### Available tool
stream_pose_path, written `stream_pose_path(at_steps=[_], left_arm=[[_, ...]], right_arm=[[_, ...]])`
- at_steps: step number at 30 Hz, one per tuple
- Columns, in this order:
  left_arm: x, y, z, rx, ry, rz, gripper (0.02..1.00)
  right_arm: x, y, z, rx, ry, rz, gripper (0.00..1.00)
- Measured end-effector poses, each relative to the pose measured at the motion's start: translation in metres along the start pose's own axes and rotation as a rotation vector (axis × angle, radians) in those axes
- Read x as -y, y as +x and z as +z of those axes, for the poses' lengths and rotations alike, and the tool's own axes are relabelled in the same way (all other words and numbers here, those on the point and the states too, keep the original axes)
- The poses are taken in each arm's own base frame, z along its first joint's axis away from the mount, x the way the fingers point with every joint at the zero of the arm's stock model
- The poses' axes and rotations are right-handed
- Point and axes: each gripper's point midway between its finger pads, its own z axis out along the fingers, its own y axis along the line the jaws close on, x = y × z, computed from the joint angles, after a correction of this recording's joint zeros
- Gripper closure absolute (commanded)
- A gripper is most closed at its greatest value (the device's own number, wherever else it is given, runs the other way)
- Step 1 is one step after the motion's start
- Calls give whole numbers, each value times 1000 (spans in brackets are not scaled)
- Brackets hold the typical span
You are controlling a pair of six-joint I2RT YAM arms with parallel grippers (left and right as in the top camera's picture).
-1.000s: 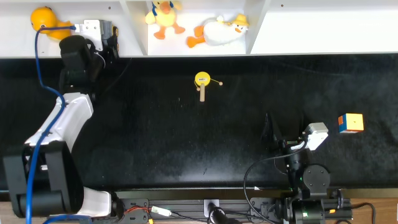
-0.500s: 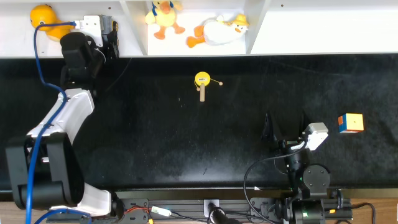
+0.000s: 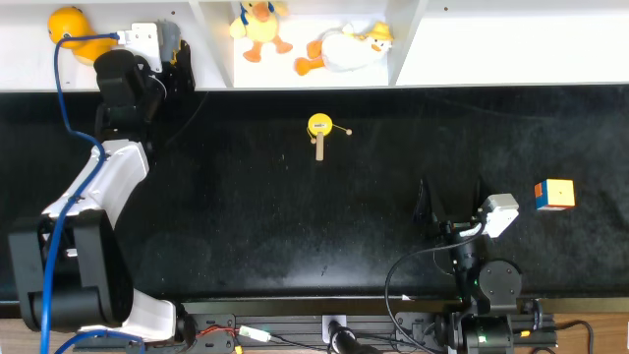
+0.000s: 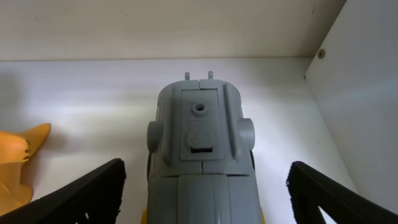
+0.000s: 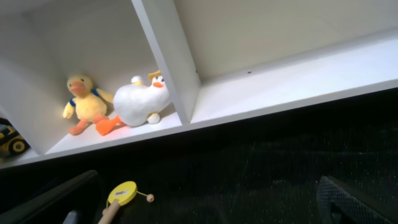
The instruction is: Store Toys
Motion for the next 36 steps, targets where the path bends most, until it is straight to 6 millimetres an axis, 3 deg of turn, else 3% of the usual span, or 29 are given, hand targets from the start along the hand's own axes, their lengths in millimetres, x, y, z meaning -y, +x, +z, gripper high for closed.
stream_pose_path(at_steps=[1, 10, 15, 21, 27, 36], left_arm=[[0, -1, 0, 2, 1, 3, 18], [3, 4, -2, -23, 17, -3, 20], [6, 2, -20, -67, 22, 3, 18], [9, -15, -55, -86, 27, 21, 23], [12, -10, -94, -170, 21, 18, 18], [17, -13, -185, -220, -3, 15, 20]], right_arm=[[0, 0, 0, 0, 0, 0, 5], [0, 0, 0, -1, 0, 0, 5], [0, 0, 0, -1, 0, 0, 7], [0, 0, 0, 0, 0, 0, 5], [0, 0, 0, 0, 0, 0, 5], [0, 0, 0, 0, 0, 0, 5]])
